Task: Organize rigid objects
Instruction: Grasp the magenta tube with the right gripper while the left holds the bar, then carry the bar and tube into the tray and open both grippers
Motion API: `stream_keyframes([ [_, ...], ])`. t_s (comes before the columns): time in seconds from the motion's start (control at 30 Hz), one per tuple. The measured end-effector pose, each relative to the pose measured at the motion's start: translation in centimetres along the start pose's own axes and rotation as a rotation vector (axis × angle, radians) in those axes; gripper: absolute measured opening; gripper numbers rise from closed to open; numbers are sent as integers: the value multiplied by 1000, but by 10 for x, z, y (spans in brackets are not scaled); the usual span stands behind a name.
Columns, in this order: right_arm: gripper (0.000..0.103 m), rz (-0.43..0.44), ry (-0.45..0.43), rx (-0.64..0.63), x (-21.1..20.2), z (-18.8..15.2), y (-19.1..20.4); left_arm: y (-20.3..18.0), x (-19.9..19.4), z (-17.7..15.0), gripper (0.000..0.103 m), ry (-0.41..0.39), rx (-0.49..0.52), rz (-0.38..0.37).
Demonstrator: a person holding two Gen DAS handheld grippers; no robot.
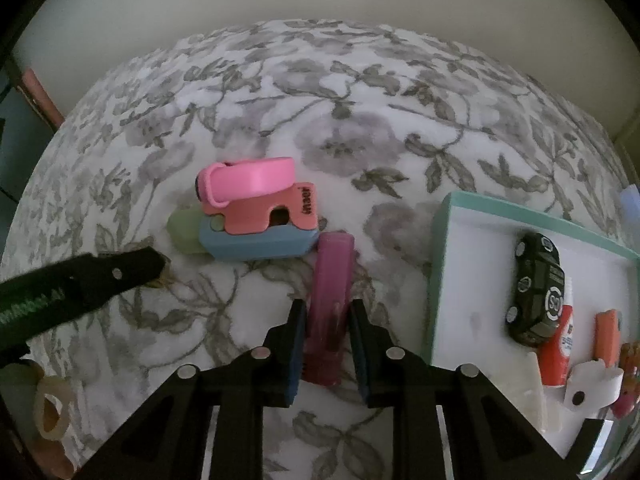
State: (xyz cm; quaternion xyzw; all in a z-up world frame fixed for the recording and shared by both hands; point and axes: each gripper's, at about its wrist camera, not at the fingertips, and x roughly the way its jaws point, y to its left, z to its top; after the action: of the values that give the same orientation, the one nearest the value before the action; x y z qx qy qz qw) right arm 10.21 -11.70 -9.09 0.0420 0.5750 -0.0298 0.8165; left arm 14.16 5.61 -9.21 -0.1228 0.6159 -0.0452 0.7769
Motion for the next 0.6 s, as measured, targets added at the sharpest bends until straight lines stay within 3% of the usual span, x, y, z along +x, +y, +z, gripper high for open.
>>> stream_keyframes([
  [0.6, 19, 56, -68, 49, -32, 4, -15, -10, -46, 13, 82, -117, 19, -15],
])
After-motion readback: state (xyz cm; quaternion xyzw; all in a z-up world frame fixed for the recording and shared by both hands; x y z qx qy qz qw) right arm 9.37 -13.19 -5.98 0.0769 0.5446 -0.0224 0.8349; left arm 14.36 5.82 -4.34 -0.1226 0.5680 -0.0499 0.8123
